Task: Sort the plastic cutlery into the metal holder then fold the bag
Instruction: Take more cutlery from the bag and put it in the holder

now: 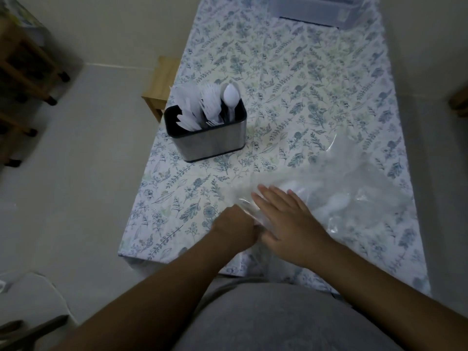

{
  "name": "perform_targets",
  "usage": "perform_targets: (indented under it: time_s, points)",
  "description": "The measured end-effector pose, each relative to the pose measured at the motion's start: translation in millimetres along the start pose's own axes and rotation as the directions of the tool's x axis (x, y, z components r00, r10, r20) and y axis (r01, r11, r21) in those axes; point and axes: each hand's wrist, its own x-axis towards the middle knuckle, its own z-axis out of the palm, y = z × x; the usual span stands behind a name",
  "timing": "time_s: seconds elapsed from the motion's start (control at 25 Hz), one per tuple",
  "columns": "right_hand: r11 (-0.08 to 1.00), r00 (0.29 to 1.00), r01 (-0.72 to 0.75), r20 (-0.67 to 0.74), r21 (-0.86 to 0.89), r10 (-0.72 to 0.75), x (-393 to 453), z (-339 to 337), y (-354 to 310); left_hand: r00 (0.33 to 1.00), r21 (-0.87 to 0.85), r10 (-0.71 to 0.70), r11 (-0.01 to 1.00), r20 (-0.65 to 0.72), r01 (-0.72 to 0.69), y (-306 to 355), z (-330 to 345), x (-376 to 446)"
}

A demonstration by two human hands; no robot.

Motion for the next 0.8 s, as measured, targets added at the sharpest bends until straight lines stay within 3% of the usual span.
perform_targets:
  time_s: [0.12,0.28,0.4,0.52,0.68,0.8]
  points:
    - [0.992,0.996,-0.049,0.071,-0.114,0.058,12.3,3.9,9.8,0.979,-0.09,-0.198,0.977,-0.053,0.192,-35.7,9.6,-27.2]
    - [0.986,0.993,-0.112,0.026,-0.124,0.116,24.5,-2.7,24.3,0.944,-0.122,-0.325,0.941,-0.056,0.317,-68.7,9.2,-65.9]
    - [0.979,0.985,-0.17,0.019,-0.113,0.173,28.0,-6.5,33.0,0.897,-0.262,-0.432,0.88,-0.096,0.396,-76.4,3.4,-79.2]
    - [0.981,0.983,-0.185,-0.013,-0.063,0.184,23.4,-10.1,37.5,0.834,-0.357,-0.525,0.821,-0.17,0.445,-72.9,-4.7,-75.9]
    - [0.977,0.975,-0.212,-0.057,0.032,0.214,13.6,-8.7,36.2,0.781,-0.518,-0.602,0.727,-0.165,0.451,-57.7,-18.1,-42.9]
    - [0.976,0.974,-0.206,-0.082,0.068,0.212,7.2,-6.3,34.1,0.786,-0.428,-0.597,0.76,-0.161,0.489,-47.1,-16.1,-21.1]
